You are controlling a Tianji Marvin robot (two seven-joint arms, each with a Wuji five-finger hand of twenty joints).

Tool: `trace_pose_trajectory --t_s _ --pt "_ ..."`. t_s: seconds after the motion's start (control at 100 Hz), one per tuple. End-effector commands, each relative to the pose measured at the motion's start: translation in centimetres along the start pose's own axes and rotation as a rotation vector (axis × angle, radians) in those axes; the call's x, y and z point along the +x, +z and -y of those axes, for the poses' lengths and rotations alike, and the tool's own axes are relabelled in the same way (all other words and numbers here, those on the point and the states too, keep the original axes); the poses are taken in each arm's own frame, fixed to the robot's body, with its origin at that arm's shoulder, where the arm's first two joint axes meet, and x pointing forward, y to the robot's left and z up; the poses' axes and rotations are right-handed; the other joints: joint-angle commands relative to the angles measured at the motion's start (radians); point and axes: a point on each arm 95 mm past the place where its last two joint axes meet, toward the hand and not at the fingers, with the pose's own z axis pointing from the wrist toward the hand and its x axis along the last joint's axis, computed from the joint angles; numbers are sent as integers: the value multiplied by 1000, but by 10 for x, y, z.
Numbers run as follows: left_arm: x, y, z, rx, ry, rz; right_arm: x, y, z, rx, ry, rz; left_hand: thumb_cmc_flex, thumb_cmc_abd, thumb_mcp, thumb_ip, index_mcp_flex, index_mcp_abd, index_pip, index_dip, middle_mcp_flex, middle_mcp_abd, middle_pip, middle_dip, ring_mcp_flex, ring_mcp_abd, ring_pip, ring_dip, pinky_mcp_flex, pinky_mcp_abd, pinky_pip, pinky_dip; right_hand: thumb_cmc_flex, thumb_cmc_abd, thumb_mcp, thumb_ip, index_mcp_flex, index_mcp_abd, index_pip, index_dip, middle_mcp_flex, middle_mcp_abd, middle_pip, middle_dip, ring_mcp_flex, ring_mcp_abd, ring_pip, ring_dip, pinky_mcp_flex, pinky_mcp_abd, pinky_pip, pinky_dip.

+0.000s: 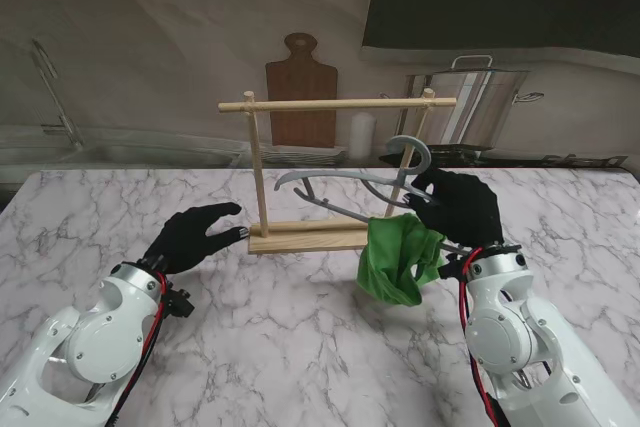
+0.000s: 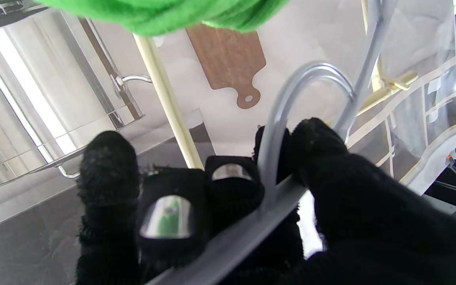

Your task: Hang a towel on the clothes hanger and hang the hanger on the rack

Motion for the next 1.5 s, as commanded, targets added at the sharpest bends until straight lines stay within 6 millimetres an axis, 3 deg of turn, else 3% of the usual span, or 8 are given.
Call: trace_pose_trajectory --t_s 0.0,0.52,0.96,1.28,1.49 --pt "-10 -2 -9 -33 -24 32 10 9 -6 -30 10 -7 14 57 -19 -22 15 -15 6 14 -23 0 -10 5 -9 -6 -3 17 -8 12 69 19 53 -10 60 15 38 -2 18 -8 83 15 -13 -14 20 -84 54 14 20 12 42 0" --pt "-24 -3 -12 -31 -42 87 18 47 -5 -86 -81 85 21 68 -20 -23 36 -8 18 39 -29 7 -7 3 -20 0 -9 16 -21 11 65 6 53 -14 63 14 44 8 16 -13 93 16 -11 -21 19 -88 73 14 28 13 60 -15" --pt "-25 -6 -11 -28 -41 91 24 81 18 -55 -69 154 22 69 -21 -24 38 -8 15 46 -27 6 -6 3 -20 -1 -9 18 -23 12 60 3 55 -7 56 14 41 10 14 -12 93 14 -9 -23 19 -87 78 12 26 14 65 -24" --pt "-24 -6 -12 -36 -47 97 26 94 39 -15 -46 192 23 70 -20 -23 40 -9 14 48 -26 5 -6 4 -20 -1 -9 18 -26 19 51 0 58 0 49 16 36 10 12 -12 92 13 -8 -25 19 -85 79 10 23 16 67 -32" --pt "-24 -6 -12 -34 -51 100 27 98 41 -13 -32 207 23 70 -21 -24 42 -6 14 50 -23 6 -5 5 -18 1 -8 19 -27 20 46 -1 59 3 46 16 35 13 12 -12 92 14 -5 -25 19 -82 80 9 21 18 67 -34"
